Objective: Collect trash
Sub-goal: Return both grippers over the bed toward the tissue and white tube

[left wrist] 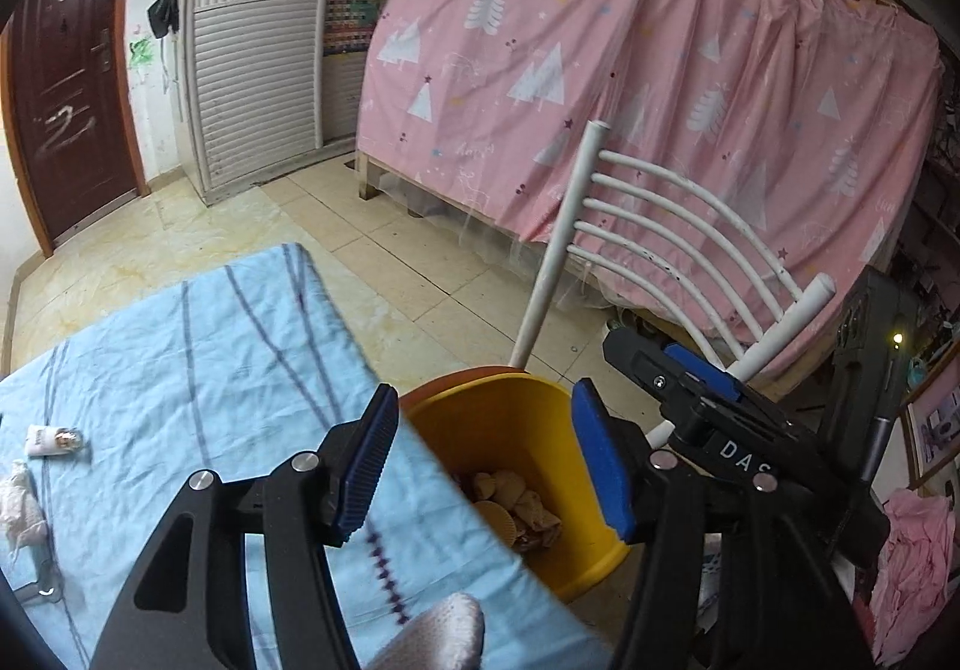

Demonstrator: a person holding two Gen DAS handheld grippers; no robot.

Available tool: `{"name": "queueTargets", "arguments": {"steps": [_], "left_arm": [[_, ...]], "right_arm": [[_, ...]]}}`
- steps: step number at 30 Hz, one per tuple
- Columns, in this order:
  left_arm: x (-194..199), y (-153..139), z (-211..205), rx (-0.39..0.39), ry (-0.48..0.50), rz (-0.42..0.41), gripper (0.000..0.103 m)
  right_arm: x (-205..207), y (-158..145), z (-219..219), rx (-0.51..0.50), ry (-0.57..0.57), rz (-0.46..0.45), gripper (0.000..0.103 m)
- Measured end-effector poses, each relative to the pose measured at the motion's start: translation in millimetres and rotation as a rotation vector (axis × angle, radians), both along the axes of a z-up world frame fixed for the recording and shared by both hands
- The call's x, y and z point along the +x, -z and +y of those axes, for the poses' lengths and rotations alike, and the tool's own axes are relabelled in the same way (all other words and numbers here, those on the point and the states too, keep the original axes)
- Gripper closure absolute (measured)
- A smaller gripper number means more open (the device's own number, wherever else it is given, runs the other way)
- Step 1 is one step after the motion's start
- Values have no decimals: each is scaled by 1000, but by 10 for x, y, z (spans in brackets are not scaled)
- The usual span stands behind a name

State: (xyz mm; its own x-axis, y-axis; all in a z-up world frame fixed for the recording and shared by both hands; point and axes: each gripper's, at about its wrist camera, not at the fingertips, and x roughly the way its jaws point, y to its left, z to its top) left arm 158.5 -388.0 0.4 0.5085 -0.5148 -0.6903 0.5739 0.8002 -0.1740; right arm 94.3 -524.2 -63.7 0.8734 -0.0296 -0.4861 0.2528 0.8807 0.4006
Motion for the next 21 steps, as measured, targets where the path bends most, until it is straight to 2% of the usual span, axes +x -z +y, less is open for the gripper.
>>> {"name": "queueTargets", "arguments": {"steps": [12, 21], "left_arm": [[59, -175, 796, -18, -97, -52, 52], [227, -186, 1548, -18, -231, -47, 50]], "right_arm": [[316, -148, 733, -72, -125, 14, 20], [577, -185, 1287, -115, -212, 43, 17]]}}
